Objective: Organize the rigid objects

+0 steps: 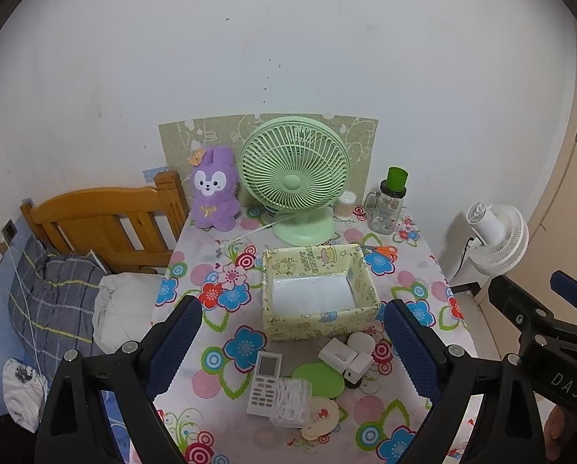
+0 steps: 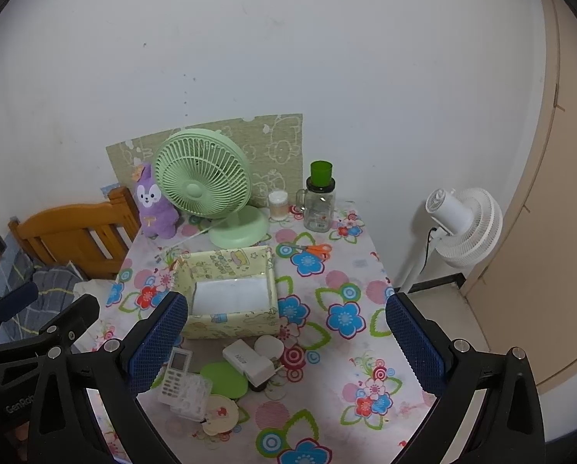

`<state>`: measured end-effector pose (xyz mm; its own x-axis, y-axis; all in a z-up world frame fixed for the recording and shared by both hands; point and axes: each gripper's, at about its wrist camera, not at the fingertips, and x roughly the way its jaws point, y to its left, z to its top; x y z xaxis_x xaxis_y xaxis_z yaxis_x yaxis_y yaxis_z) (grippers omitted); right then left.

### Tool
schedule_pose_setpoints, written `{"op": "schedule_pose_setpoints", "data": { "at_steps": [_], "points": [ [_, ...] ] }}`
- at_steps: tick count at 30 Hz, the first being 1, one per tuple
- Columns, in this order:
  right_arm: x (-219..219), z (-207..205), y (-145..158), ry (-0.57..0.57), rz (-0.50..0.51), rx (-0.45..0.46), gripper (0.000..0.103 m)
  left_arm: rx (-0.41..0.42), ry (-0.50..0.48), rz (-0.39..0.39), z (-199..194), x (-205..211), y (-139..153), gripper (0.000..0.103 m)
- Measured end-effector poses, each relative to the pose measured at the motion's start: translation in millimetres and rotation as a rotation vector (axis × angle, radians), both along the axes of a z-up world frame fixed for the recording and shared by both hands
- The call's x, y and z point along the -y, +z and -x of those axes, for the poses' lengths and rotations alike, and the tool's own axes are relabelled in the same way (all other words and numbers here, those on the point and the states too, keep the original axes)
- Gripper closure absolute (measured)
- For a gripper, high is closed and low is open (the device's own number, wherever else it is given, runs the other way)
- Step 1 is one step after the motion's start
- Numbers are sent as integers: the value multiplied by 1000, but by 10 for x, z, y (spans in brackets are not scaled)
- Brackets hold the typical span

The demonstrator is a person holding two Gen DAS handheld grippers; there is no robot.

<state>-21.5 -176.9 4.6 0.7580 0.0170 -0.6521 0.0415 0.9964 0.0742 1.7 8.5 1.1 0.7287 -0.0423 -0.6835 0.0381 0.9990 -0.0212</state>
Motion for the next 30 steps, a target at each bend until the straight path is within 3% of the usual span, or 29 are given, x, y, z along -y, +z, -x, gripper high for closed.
{"op": "schedule_pose_setpoints", "data": {
  "at_steps": [30],
  "points": [
    [-16, 47, 60, 12, -1, 18, 0, 8, 4, -7, 25, -13, 35, 7]
  ]
}}
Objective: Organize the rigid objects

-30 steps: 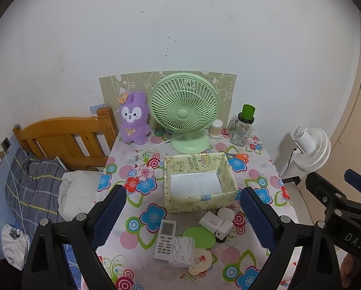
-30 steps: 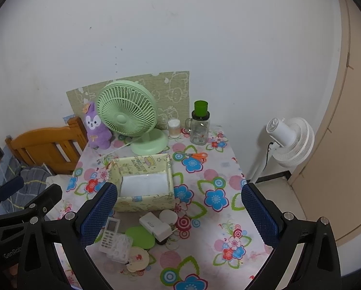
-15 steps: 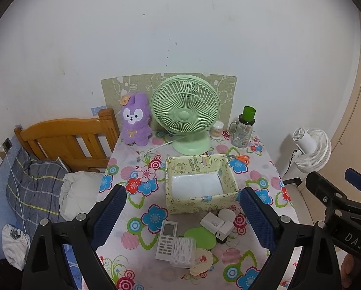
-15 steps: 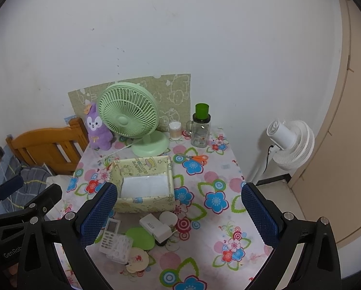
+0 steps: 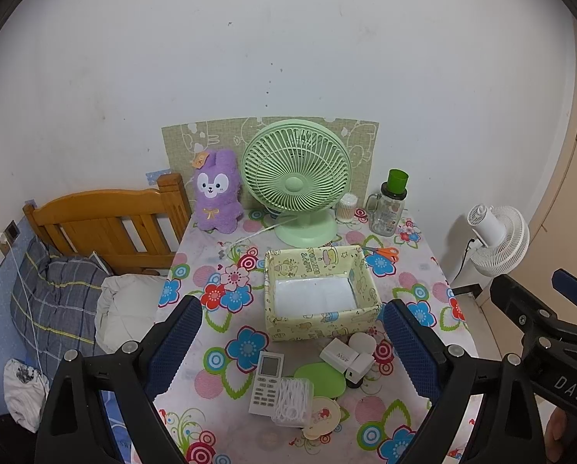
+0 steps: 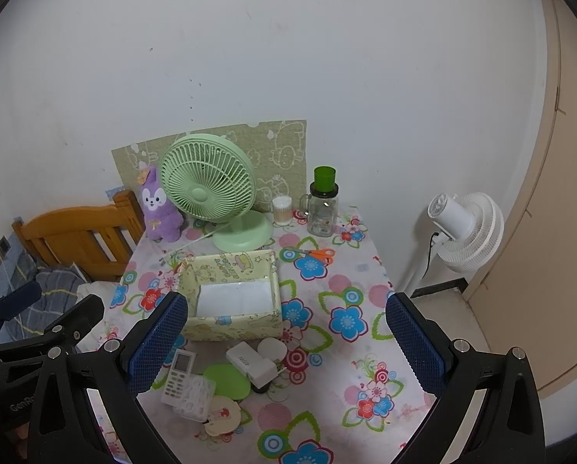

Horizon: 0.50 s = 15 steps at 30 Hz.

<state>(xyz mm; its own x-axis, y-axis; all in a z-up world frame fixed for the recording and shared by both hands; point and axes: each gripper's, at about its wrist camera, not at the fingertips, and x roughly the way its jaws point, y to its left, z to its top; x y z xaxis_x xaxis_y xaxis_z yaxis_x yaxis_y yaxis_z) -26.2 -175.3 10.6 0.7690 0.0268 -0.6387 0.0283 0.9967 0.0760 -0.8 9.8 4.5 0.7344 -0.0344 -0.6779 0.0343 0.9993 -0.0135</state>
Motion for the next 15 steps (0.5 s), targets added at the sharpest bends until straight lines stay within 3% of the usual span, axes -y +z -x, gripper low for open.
{"op": "schedule_pose_setpoints", "data": {
  "at_steps": [15],
  "points": [
    [-7, 20, -15, 0, -11, -3, 0, -2, -4, -1, 22, 18, -22, 7]
  ]
}}
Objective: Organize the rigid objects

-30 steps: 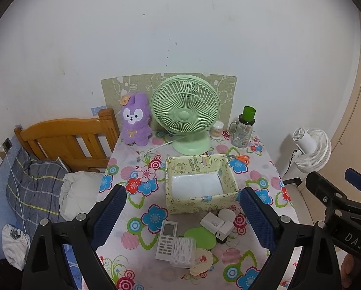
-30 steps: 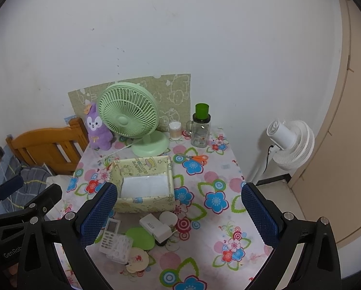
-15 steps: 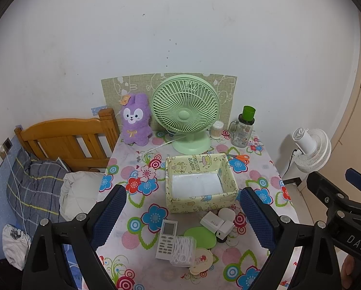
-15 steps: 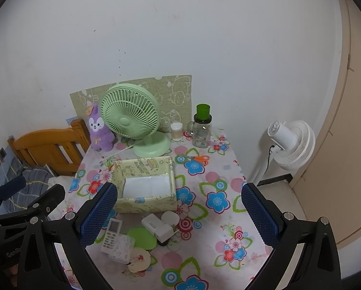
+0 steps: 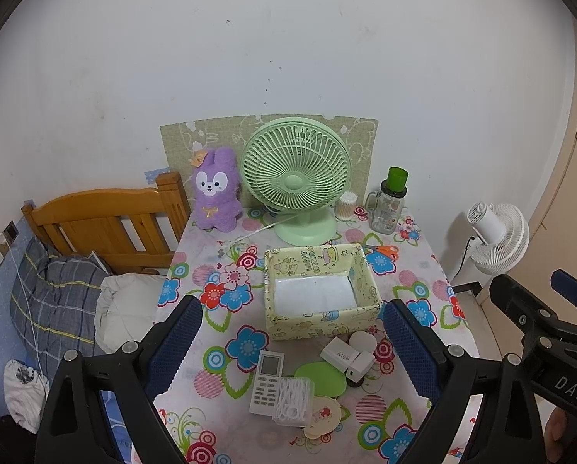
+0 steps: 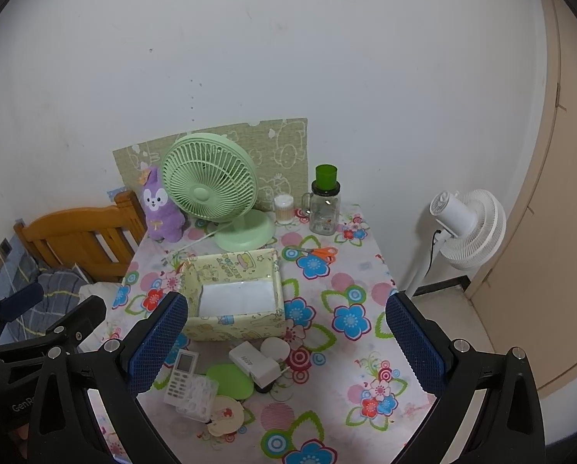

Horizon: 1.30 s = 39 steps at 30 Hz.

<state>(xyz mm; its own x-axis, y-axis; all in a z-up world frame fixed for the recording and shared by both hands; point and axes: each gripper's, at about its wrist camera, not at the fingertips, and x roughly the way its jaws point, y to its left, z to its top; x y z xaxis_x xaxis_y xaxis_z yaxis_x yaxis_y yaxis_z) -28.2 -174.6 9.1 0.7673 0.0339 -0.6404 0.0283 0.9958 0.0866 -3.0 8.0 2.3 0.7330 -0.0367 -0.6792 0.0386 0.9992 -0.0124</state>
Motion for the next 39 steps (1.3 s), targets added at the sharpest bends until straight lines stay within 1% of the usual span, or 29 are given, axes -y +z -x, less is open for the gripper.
{"op": "schedule_pose_setpoints", "data": {
  "at_steps": [9, 15, 23, 29, 33, 39],
  "points": [
    [-8, -119, -111, 8, -4, -33, 0, -31, -4, -1, -92, -11, -109, 7],
    [-33, -186, -212, 27, 2, -30, 0, -60, 1, 1, -172, -26, -233, 7],
    [-30, -270, -381, 55, -32, -47, 0, -81, -1, 0, -272, -23, -426, 7],
    [-62, -358, -578, 77, -56, -88, 0, -136, -13, 52, -354, -101, -670, 7],
    [-105, -433, -767, 106, -67, -128, 0, -182, 1, -4, -424, -55, -886, 7],
    [-190, -512, -1009, 125, -47, -152, 0, -205, -20, 4, -468, -67, -1139, 7]
  ]
}}
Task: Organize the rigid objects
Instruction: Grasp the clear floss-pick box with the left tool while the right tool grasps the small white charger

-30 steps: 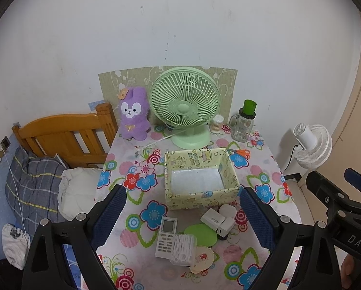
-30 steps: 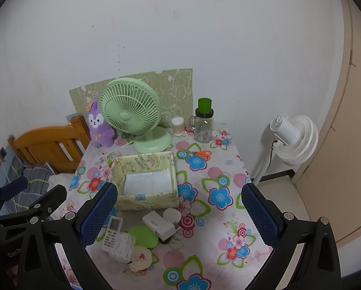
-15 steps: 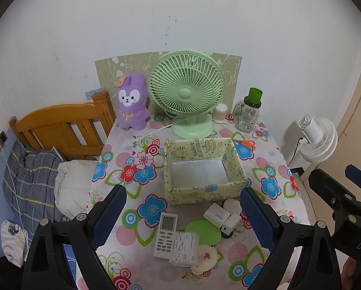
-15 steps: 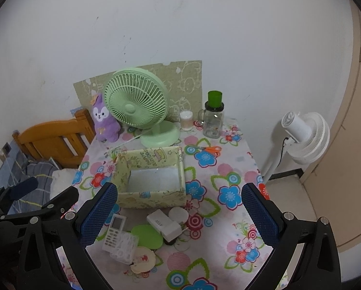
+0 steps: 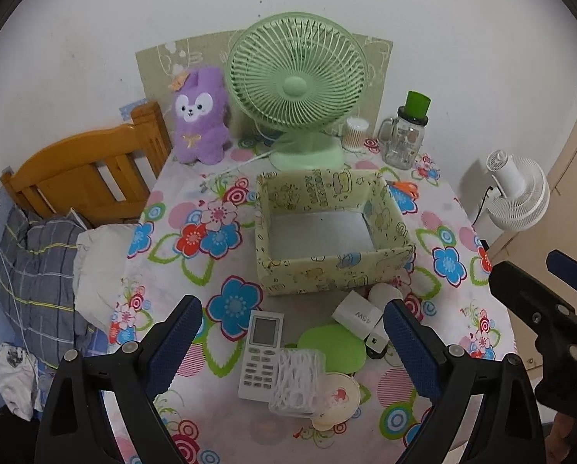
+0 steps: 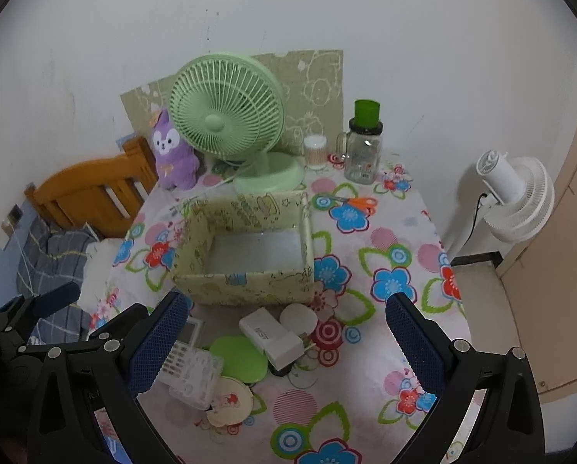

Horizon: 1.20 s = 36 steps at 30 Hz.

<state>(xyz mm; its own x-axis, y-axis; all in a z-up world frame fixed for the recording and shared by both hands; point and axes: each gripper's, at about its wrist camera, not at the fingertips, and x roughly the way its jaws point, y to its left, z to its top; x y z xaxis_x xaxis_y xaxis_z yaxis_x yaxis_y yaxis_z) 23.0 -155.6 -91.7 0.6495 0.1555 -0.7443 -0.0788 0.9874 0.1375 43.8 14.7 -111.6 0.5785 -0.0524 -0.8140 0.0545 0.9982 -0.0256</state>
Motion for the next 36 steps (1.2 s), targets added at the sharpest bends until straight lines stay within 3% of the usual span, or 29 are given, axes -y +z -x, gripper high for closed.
{"op": "schedule_pose_setpoints", "data": {
  "at_steps": [10, 23, 36],
  "points": [
    [-12, -106, -324, 13, 2, -26, 0, -5, 14, 25, -96, -86, -267, 7],
    [-10, -199, -870, -3, -7, -107, 0, -93, 24, -25, -181, -158, -774, 7],
    [-164, -312, -1276, 4, 17, -140, 0, -164, 44, -10, -243, -272, -1194, 7]
  ]
}}
